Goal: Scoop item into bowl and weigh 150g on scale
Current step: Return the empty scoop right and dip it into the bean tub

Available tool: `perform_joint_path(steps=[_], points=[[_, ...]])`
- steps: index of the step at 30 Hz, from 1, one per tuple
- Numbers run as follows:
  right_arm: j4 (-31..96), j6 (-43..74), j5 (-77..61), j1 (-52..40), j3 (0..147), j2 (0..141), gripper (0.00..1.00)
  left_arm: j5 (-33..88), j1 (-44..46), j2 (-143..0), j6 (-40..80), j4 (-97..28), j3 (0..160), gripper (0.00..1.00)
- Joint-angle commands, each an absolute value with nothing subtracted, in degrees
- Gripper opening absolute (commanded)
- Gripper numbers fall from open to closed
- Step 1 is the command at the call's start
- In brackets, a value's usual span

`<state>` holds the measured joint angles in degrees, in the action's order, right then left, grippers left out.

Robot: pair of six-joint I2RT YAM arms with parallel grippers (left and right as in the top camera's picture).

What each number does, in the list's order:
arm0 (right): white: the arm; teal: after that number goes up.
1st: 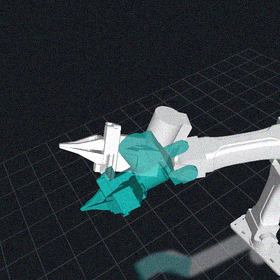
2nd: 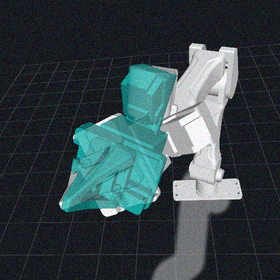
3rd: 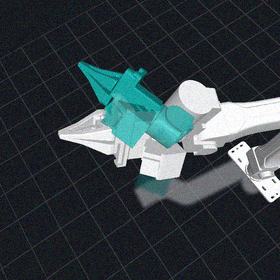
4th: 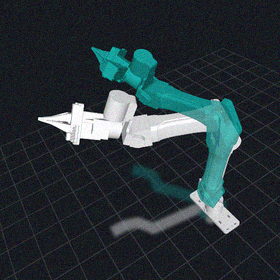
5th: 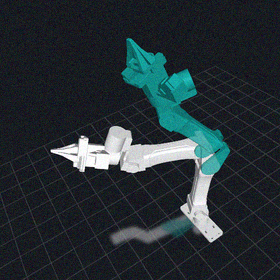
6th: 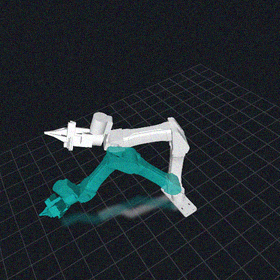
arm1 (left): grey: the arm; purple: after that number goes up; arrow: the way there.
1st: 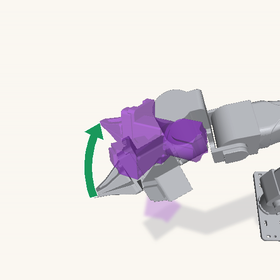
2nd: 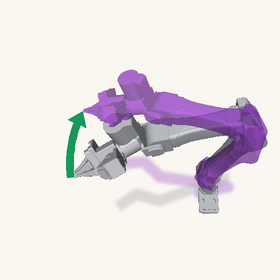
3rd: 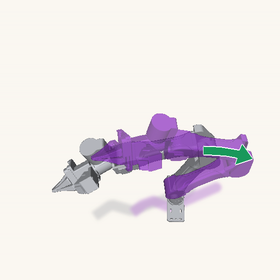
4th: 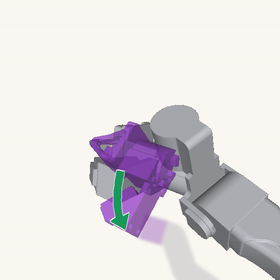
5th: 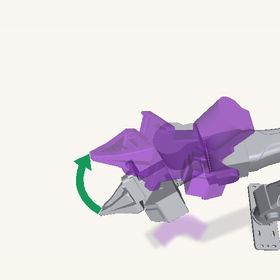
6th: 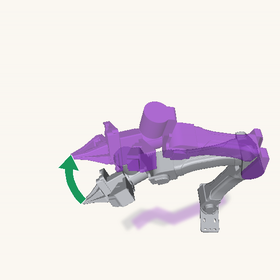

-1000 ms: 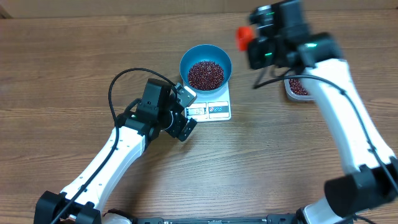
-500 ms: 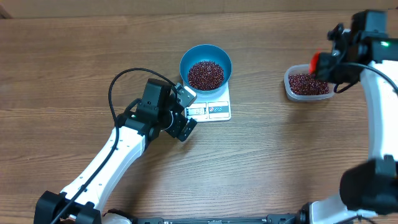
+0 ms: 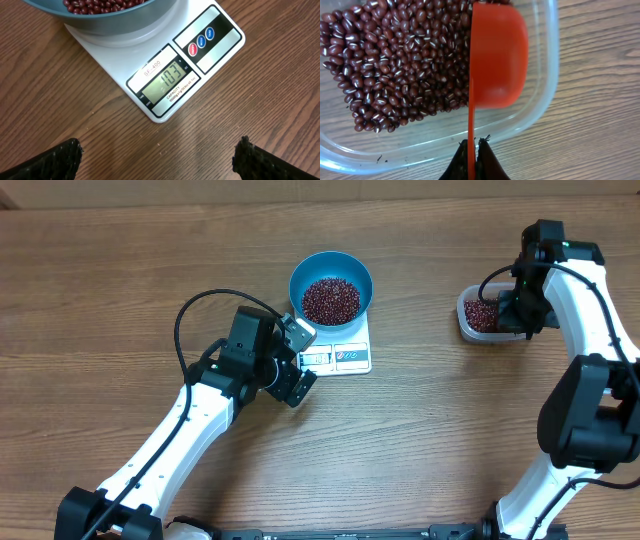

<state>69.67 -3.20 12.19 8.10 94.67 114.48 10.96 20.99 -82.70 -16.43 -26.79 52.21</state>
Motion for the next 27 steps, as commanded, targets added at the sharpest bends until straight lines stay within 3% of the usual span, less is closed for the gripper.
perform_joint_path(steps=[1,17,27], points=[[69.3,-3.7,9.1,7.7,94.8,116.1,0.04,11.6,21.0,-83.2,-16.1,-26.7,51.8,1.0],[69.7,-9.6,-15.0,9.2,94.8,116.1,0.04,11.6,21.0,-83.2,-16.1,-26.7,51.8,0.99],[71.1,-12.4,-29.7,16.0,94.8,116.1,0.04,11.6,21.0,-83.2,-16.1,-26.7,51.8,1.0]])
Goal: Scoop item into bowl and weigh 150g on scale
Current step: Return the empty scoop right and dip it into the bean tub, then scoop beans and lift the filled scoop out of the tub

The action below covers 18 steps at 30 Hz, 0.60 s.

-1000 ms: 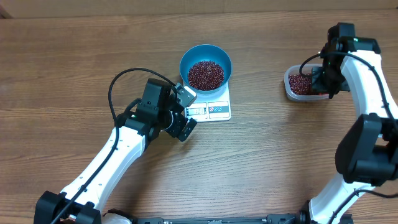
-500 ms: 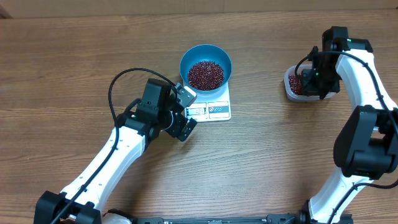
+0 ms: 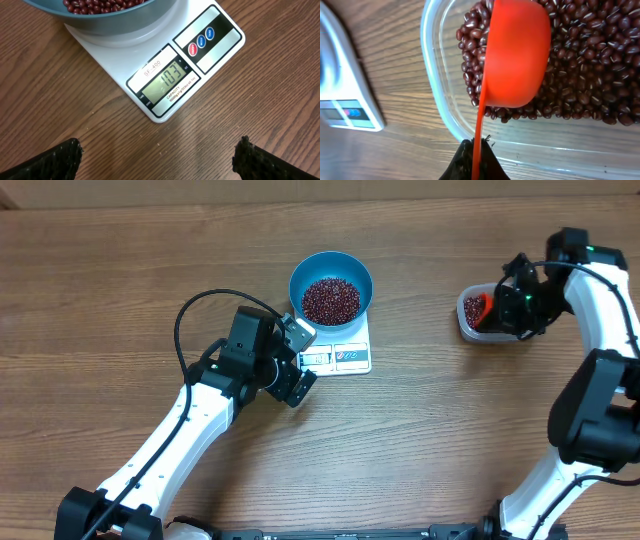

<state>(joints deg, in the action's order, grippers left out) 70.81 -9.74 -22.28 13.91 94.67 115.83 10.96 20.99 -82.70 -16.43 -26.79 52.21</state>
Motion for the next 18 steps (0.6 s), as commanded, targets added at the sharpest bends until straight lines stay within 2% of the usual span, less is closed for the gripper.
perform_joint_path(steps=[1,12,18], points=[[71.4,-14.0,-32.0,17.7,94.8,116.1,0.04,11.6,21.0,-83.2,-16.1,-26.7,51.8,0.99],[74.3,-20.9,-39.7,26.1,93.6,116.2,0.04,11.6,21.0,-83.2,-16.1,-26.7,51.8,1.0],[78.1,-27.7,-48.8,30.5,93.6,116.2,0.04,11.6,21.0,-83.2,-16.1,-26.7,51.8,0.99]])
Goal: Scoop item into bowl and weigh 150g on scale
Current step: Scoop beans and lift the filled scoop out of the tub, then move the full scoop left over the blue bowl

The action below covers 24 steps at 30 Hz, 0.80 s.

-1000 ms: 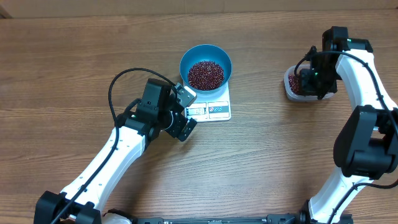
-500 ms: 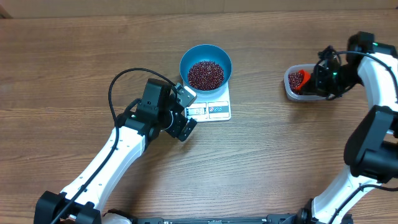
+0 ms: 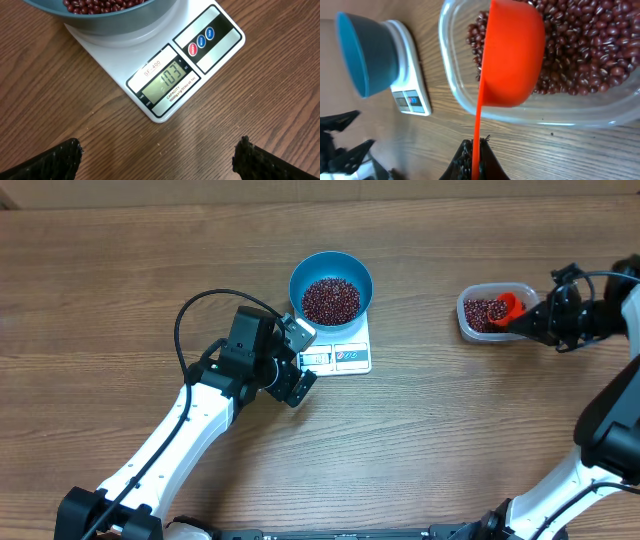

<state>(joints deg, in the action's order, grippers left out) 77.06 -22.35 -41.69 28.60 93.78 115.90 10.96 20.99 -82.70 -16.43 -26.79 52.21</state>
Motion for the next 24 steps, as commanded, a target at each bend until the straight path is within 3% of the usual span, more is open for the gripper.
perform_joint_path(steps=[1,6,14,24], points=[[78.6,-28.5,-49.9,31.0,93.6,116.2,0.04,11.6,21.0,-83.2,-16.1,-26.7,51.8,1.0],[84.5,-36.6,-59.6,31.8,93.6,116.2,0.04,11.6,21.0,-83.2,-16.1,-26.7,51.8,1.0],[84.8,-36.7,-67.5,25.2,93.9,116.2,0.04,11.6,21.0,-83.2,-16.1,-26.7,51.8,0.99],[79.8,-26.9,-68.5,11.7,99.4,116.2,0.04,11.6,21.0,-83.2,-16.1,-26.7,51.8,1.0]])
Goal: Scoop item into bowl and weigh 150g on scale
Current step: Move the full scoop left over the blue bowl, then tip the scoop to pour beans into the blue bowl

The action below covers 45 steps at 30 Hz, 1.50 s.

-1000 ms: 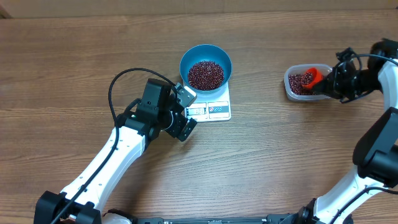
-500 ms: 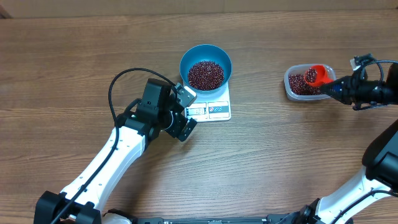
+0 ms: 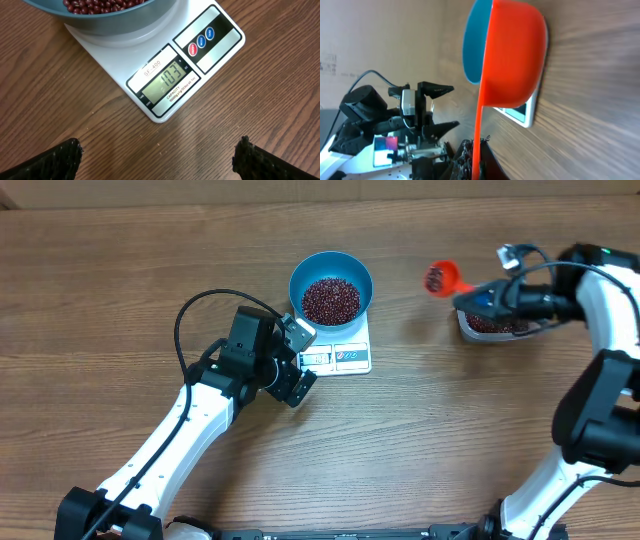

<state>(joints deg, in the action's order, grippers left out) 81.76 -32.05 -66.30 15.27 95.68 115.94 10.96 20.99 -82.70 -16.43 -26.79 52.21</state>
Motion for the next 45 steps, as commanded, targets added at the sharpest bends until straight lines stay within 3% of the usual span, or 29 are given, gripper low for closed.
perform_joint_path(steps=[1,5,14,30,35,45], points=[[78.8,-25.4,-68.4,10.3,100.2,116.2,0.04,11.6,21.0,-83.2,-16.1,-26.7,51.8,0.99],[73.2,-15.6,-63.3,3.3,104.3,116.2,0.04,11.6,21.0,-83.2,-16.1,-26.7,51.8,1.0],[71.4,-2.9,-31.4,-11.3,115.8,116.1,0.04,11.6,21.0,-83.2,-16.1,-26.7,51.8,1.0],[73.3,-2.8,25.3,-34.5,120.7,116.1,0.04,11.6,21.0,-83.2,-16.1,-26.7,51.8,0.99],[73.2,-2.8,30.9,-37.5,120.7,116.1,0.04,11.6,21.0,-83.2,-16.1,-26.7,51.8,0.99],[72.1,-2.8,25.3,-36.7,120.7,116.0,0.04,11.6,21.0,-83.2,-16.1,-26.7,51.8,1.0]])
